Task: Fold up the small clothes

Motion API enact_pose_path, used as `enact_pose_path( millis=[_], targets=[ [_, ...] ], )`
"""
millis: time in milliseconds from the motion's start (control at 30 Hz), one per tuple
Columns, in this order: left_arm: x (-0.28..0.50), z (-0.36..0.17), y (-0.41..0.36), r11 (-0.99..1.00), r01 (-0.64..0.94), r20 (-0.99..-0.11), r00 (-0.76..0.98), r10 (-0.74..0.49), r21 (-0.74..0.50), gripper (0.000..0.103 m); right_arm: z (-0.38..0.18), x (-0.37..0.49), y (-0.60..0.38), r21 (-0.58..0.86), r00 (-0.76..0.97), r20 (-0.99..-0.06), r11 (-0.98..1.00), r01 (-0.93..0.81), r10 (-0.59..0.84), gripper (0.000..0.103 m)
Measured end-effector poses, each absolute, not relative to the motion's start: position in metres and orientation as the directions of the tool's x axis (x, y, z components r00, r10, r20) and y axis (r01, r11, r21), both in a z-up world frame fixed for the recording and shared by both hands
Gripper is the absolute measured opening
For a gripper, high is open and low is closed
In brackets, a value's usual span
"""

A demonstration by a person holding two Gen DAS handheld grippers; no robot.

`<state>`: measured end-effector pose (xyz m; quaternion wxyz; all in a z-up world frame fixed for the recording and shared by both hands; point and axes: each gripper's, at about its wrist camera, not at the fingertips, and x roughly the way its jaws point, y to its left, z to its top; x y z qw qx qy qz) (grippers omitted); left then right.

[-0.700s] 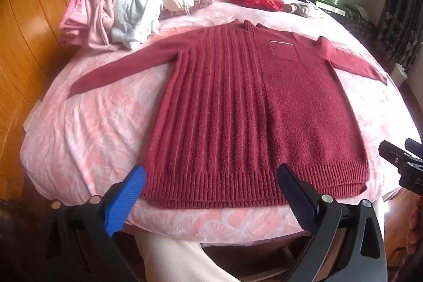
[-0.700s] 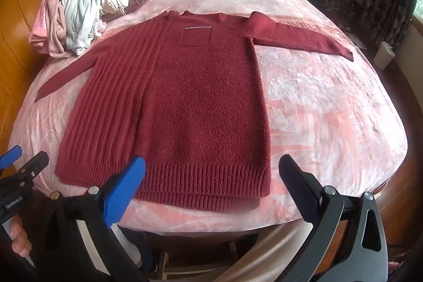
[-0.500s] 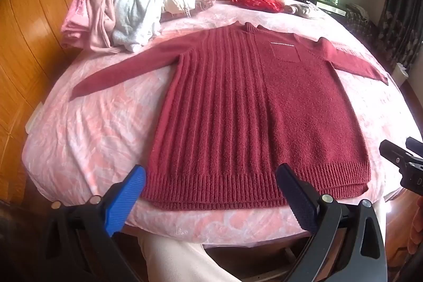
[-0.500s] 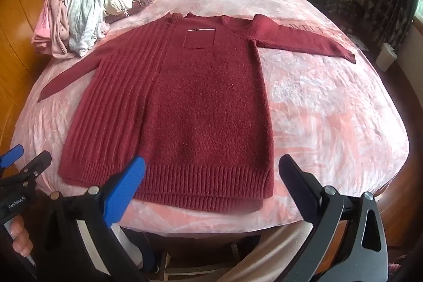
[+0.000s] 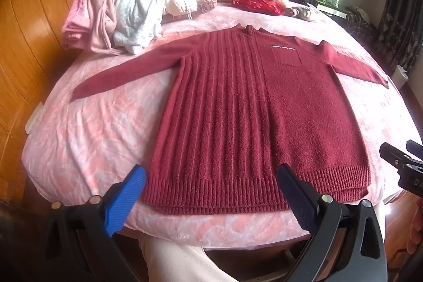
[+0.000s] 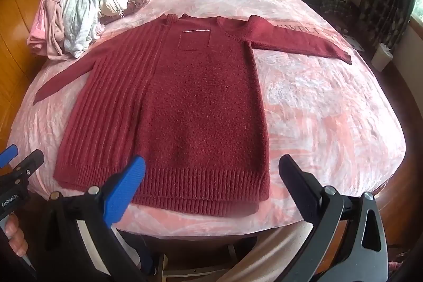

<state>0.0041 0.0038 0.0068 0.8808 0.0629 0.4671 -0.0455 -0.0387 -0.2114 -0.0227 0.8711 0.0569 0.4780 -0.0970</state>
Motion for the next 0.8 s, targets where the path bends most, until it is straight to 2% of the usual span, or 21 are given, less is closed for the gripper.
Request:
enact_pose_path(
  millis=[800],
  targets=[
    [0.0069, 0.0077, 0.0057, 0.988, 0.137, -0.824, 0.566, -0.020, 0.070, 0.099, -0.0242, -0.0387, -0.2077, -0.006, 0.523, -0.844, 0.976, 0.216, -0.121, 0.100]
  ],
)
